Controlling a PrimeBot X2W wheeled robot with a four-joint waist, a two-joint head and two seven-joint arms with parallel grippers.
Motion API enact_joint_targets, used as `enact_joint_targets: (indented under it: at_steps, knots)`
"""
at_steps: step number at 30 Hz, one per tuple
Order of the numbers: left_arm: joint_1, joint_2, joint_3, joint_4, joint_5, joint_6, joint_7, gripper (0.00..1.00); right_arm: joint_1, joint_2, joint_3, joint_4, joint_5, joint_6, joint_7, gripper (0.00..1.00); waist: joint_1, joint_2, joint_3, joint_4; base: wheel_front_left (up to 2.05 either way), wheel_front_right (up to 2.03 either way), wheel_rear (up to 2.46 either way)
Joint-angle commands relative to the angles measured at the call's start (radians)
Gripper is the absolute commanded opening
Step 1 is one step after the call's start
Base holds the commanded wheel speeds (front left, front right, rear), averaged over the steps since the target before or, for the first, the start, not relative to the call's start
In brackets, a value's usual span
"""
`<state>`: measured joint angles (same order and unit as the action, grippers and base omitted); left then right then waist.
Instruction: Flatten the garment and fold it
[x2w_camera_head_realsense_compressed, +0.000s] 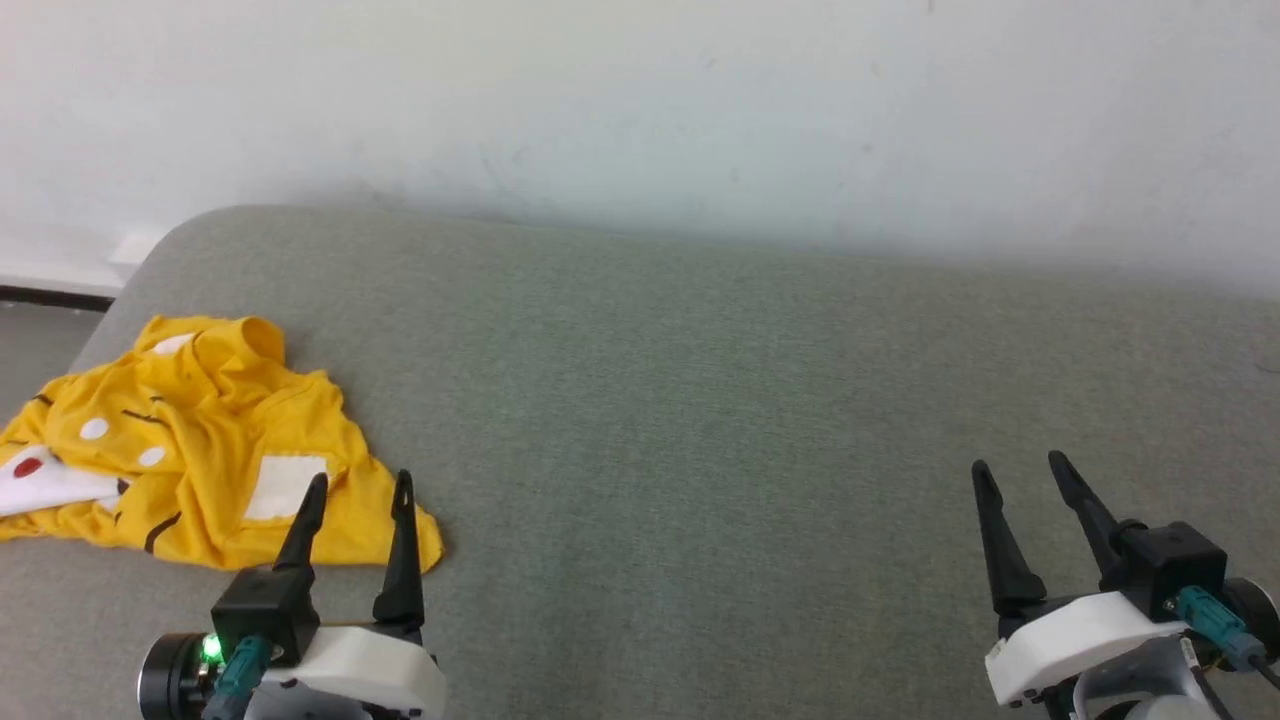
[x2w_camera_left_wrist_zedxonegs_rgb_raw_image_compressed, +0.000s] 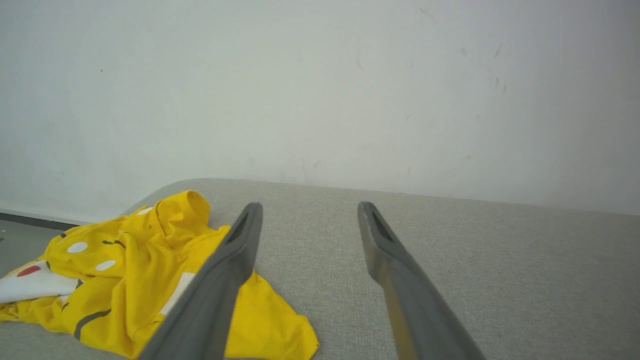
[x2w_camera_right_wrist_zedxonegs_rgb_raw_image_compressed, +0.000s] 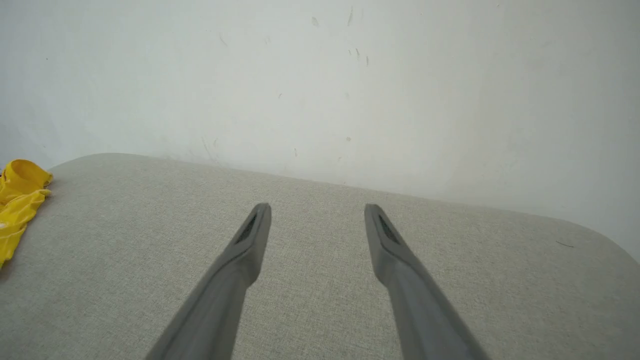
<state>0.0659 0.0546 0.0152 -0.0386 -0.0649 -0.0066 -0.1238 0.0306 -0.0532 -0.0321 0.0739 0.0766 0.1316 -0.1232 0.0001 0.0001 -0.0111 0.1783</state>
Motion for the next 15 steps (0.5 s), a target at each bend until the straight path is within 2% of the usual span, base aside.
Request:
enact_joint_targets:
  at_steps: [1, 15]
  knots:
    - [0.021, -0.002, 0.007, -0.007, -0.011, 0.009, -0.010, 1.00, 0.008, 0.001, 0.003, 0.006, 0.006, 0.000, -0.011, 1.00, 0.0000, -0.0001, -0.002, 0.028, 0.00, 0.00, 0.00]
    - [0.055, -0.003, 0.006, -0.021, -0.024, 0.026, -0.039, 1.00, 0.011, 0.002, 0.030, 0.044, 0.006, -0.001, -0.040, 1.00, -0.0001, -0.0001, -0.010, 0.151, 0.00, 0.00, 0.00]
